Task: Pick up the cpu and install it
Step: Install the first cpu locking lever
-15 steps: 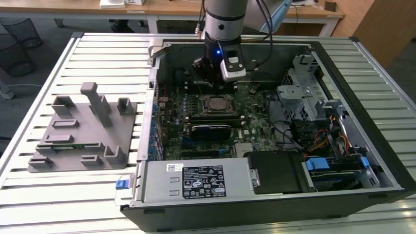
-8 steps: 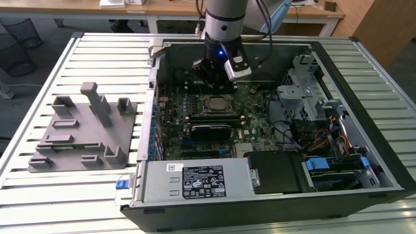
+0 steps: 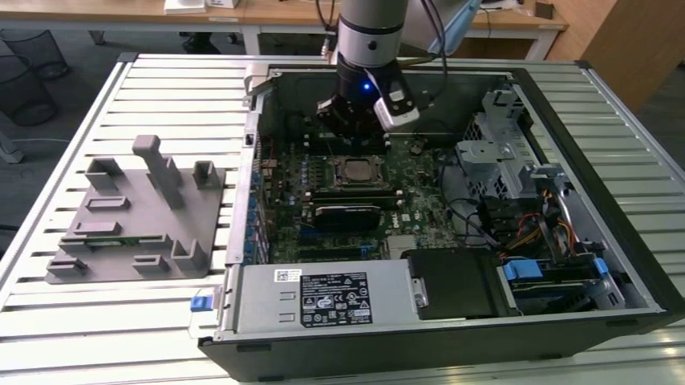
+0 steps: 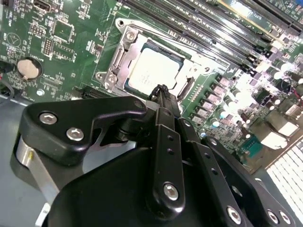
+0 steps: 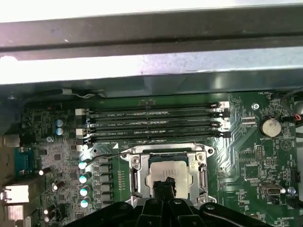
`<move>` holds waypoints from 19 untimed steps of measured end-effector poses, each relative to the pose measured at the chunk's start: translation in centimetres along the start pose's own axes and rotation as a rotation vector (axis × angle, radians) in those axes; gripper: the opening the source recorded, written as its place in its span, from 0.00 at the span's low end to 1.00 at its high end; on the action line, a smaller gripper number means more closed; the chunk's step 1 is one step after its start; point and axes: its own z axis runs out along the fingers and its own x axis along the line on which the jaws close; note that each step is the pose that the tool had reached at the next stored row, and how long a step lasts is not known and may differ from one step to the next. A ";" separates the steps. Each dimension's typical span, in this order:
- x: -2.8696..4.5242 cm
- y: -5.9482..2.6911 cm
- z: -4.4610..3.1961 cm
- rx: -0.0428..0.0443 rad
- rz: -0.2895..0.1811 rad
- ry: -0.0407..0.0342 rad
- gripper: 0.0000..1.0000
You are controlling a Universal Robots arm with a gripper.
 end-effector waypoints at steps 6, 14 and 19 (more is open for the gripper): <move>0.06 0.01 -0.33 -0.0004 -0.024 0.0004 0.11; 0.90 -0.05 -0.29 -0.0147 -0.082 -0.0041 0.11; 2.26 -0.12 -0.26 -0.0155 -0.076 -0.0124 0.11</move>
